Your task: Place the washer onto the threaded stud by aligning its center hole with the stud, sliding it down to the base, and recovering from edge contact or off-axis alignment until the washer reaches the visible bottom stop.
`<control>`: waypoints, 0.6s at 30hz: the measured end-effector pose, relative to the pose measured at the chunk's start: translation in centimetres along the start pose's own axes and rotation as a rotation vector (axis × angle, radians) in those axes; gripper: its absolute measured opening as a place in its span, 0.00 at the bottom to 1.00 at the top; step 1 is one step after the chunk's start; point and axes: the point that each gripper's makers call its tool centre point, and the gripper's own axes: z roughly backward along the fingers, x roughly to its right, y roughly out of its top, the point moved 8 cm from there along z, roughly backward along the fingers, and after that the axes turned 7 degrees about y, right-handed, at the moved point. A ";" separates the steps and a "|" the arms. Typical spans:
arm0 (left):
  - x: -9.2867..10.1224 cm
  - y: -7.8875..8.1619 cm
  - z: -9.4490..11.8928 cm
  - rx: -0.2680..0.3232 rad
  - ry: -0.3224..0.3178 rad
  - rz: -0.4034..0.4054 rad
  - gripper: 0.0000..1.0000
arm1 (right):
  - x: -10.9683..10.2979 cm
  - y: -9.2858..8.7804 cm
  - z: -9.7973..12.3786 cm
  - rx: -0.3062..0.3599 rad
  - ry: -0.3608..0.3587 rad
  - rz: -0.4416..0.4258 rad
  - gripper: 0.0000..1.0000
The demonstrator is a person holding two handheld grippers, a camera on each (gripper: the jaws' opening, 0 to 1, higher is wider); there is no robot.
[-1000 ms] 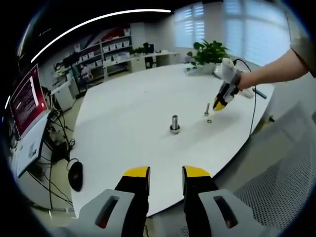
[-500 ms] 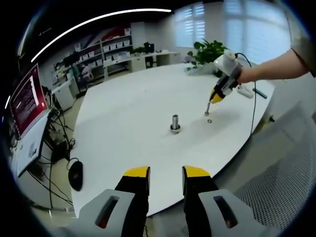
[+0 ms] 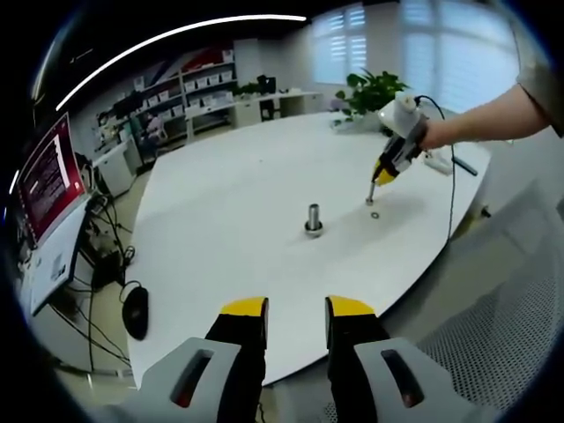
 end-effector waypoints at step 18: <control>0.0 -0.1 -0.1 -0.010 -0.002 -0.003 0.23 | 0.8 -0.4 -2.9 -0.097 0.024 0.027 0.14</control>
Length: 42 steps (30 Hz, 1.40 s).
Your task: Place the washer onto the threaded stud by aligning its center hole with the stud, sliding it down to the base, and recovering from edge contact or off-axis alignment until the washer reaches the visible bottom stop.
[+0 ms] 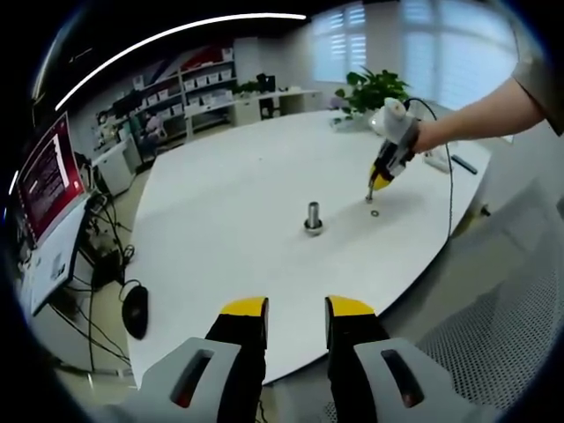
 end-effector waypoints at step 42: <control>0.0 0.1 0.2 0.017 0.005 0.009 0.23 | -2.6 -3.2 -1.5 -0.020 0.035 -0.059 0.21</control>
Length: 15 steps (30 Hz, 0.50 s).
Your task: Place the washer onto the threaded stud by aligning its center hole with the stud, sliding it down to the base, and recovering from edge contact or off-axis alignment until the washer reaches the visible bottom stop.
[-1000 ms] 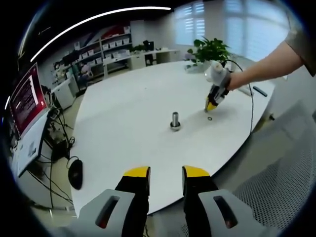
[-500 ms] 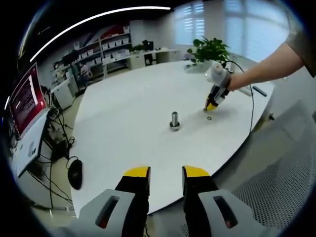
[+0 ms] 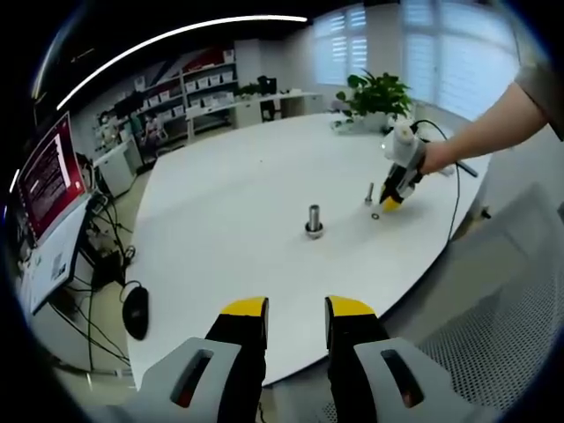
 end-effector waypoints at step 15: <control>-0.1 0.0 0.0 0.001 0.001 0.002 0.23 | -1.6 2.0 -1.5 -0.005 0.030 0.067 0.20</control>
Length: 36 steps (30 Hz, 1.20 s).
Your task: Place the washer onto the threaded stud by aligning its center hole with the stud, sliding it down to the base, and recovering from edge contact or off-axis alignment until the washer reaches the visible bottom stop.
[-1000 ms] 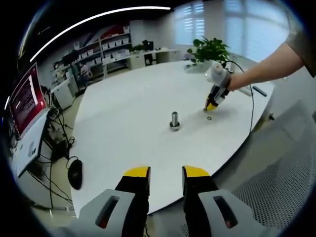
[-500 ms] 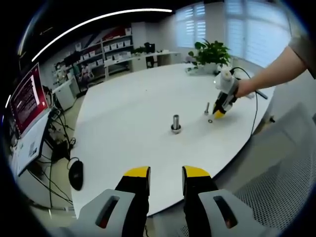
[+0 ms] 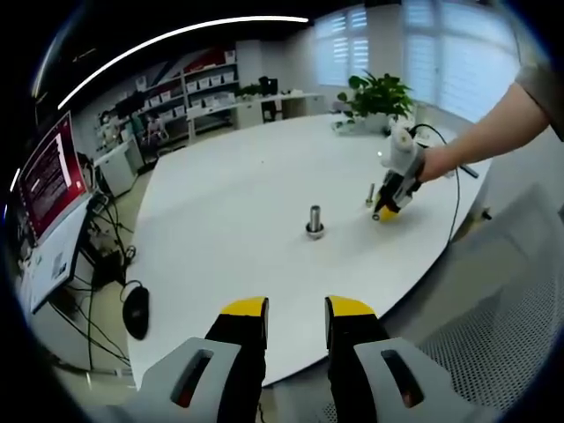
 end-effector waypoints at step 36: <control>-0.1 -0.1 -0.1 -0.007 0.002 0.005 0.23 | -0.3 -0.6 0.6 0.041 -0.006 -0.047 0.13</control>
